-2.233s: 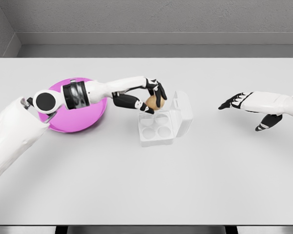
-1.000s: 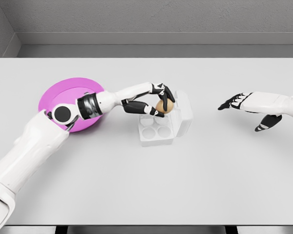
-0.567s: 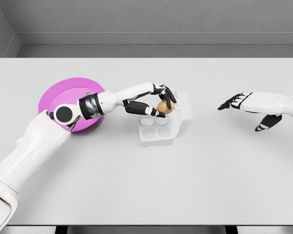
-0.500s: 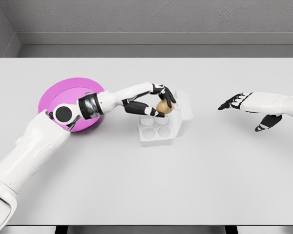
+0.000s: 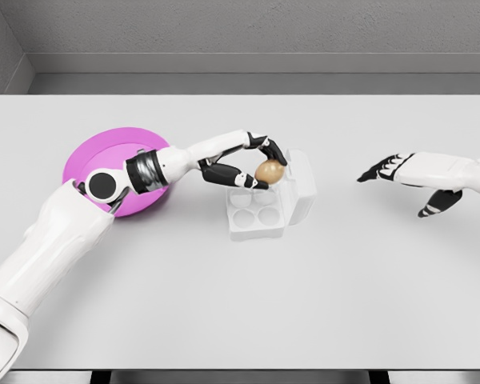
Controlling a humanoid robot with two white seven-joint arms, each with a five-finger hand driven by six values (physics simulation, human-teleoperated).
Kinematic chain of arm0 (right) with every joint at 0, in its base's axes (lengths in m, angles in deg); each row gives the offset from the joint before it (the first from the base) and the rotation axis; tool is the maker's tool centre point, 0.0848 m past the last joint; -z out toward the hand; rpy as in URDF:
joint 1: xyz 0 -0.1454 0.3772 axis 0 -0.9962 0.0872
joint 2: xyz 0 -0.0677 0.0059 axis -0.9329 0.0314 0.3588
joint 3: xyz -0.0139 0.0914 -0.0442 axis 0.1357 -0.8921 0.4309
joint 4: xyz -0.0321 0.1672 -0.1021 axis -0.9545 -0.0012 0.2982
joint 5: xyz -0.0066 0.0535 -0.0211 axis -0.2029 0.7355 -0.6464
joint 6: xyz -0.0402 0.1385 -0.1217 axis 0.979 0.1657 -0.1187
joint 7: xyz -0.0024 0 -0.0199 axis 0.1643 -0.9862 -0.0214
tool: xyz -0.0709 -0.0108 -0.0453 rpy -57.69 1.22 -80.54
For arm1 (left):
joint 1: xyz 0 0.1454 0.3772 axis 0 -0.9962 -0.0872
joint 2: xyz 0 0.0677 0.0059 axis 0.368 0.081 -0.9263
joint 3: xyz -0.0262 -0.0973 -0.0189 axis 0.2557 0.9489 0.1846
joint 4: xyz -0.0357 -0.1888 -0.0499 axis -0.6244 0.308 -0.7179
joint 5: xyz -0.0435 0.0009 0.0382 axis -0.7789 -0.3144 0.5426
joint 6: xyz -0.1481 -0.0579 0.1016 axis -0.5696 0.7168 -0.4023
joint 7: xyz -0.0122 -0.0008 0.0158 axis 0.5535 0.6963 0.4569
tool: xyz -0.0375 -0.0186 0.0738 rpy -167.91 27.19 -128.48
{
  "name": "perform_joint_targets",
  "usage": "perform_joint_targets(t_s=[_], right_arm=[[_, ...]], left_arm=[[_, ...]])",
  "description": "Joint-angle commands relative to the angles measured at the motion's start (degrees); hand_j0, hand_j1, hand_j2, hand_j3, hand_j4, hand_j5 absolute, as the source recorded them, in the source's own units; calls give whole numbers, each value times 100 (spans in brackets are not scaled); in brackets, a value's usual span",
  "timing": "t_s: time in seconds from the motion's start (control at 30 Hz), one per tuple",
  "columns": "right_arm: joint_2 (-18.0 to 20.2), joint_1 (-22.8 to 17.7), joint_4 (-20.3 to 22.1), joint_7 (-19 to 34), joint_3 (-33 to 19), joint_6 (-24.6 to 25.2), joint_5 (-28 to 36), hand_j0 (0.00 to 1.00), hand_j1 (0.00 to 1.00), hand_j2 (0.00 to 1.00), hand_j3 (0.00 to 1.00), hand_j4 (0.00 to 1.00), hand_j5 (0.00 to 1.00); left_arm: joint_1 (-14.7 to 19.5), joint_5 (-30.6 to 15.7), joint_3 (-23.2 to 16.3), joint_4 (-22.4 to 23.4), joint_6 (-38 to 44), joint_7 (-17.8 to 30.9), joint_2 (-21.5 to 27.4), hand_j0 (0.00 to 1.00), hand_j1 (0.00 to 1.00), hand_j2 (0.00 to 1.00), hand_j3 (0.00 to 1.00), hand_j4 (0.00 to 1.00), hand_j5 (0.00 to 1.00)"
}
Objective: Pack egg into the box and close the box lid
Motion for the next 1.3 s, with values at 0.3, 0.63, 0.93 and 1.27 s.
perform_joint_targets(t_s=[0.3, 0.63, 0.93, 1.27], right_arm=[[50, 44, -16, -2, 60, 15, 33, 100, 100, 100, 100, 100, 100], [41, 62, 63, -2, 113, 15, 42, 100, 100, 100, 100, 100, 100], [-187, 18, 572, -2, 112, 15, 42, 100, 100, 100, 100, 100, 100], [-363, 62, 889, -2, 227, 15, 42, 100, 100, 100, 100, 100, 100]], left_arm=[[-44, -54, 53, -37, 11, -2, -10, 71, 71, 71, 71, 71, 71], [-26, -449, 61, -256, 11, -2, 456, 76, 76, 76, 76, 76, 76], [-527, 279, 851, -2374, 11, -2, 3435, 100, 100, 100, 100, 100, 100], [-817, 1440, 1397, -2462, 11, -2, 3637, 100, 100, 100, 100, 100, 100]])
